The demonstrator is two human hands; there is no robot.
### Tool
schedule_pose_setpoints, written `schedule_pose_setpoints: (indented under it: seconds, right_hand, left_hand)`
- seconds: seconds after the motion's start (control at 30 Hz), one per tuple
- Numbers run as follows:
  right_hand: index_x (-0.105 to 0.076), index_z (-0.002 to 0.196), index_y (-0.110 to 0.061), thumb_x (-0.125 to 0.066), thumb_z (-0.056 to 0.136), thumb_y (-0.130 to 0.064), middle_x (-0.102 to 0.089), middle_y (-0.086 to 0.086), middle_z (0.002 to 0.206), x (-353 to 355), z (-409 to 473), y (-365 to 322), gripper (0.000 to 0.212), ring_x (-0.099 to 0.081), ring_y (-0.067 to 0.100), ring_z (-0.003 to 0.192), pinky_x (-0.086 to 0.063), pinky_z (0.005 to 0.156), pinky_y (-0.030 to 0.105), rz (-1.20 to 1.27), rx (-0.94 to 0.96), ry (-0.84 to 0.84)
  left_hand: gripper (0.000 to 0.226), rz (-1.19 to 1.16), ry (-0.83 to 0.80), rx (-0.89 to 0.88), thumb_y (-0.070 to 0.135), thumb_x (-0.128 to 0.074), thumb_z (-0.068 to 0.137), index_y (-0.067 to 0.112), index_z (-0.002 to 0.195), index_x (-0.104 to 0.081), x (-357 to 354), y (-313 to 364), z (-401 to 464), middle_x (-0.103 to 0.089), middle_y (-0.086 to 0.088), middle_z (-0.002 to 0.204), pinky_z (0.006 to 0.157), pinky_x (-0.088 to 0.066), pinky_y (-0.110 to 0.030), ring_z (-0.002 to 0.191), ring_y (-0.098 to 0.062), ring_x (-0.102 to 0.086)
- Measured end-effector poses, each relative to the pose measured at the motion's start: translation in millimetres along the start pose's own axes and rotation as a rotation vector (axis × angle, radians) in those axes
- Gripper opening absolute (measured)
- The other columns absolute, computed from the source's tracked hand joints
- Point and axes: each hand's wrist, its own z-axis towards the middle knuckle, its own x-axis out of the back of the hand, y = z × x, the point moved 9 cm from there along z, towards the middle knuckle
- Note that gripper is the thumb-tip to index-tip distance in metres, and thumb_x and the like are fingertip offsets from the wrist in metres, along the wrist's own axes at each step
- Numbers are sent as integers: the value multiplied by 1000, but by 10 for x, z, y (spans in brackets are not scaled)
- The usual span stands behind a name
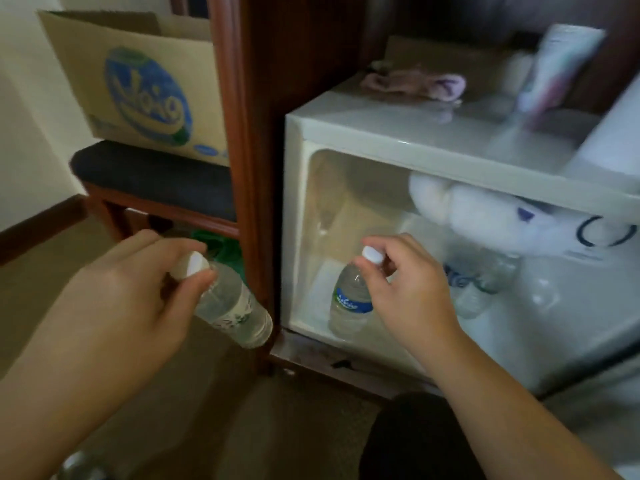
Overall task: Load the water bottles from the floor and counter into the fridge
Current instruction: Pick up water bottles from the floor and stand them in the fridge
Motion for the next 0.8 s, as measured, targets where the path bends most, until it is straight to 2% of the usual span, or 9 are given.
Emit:
schedule_pose_setpoints:
  seconds: [0.1,0.27,0.37,0.43,0.57,0.7,0.8]
  right_hand:
    - [-71,111,-15,-72,92,-18,-60,-8,96,98,45,385,19,-62,21,85,-52,80,38,-53,-51,91]
    - [-71,119,-10,-72,94,-16,-68,5,102,74,151,920,26,-66,27,89,-52,83,35,-163,-144,261]
    - [-70,122,-10,-68,96,-18,-69,7,106,-18,178,1118,27,-66,28,94,-54,87,40,-229,-138,301]
    - [-70,122,-8,-67,96,-17,-70,9,109,-53,236,1239,27,-64,31,97,-50,90,40,-283,-108,321]
    - [-71,117,-5,-68,93,-7,-70,13,109,-122,371,1481,25,-63,36,100,-46,93,40,-391,-43,320]
    - [-72,110,-2,-69,89,-4,-71,17,105,-146,417,1716,21,-65,41,94,-51,89,43,-436,-40,358]
    - [-73,108,-4,-63,91,-11,-71,19,105,-147,474,1803,21,-65,42,97,-51,92,44,-483,-34,354]
  left_hand:
    - [35,-20,-23,-115,38,-59,91,17,119,-69,-210,443,196,-54,13,92,64,-43,-22,77,-6,-55]
    - [37,-126,-47,-222,38,-60,93,16,122,-69,-612,901,479,-59,8,100,67,-55,-30,79,-10,-60]
    - [29,-148,-23,-285,32,-65,94,13,116,-70,-888,1069,620,-62,3,98,65,-57,-39,77,-17,-61]
    - [29,-161,3,-291,31,-65,95,13,117,-69,-1061,1114,725,-62,2,98,66,-57,-40,76,-18,-60]
    - [31,-187,25,-307,33,-60,99,16,125,-65,-1382,1228,919,-61,2,104,71,-49,-29,84,-14,-58]
    - [31,-210,35,-313,30,-61,99,12,123,-66,-1694,1341,1067,-60,0,103,70,-41,-29,79,-14,-52]
    - [29,-210,71,-328,29,-62,98,11,119,-68,-1879,1402,1168,-52,5,94,70,-35,-28,77,-11,-44]
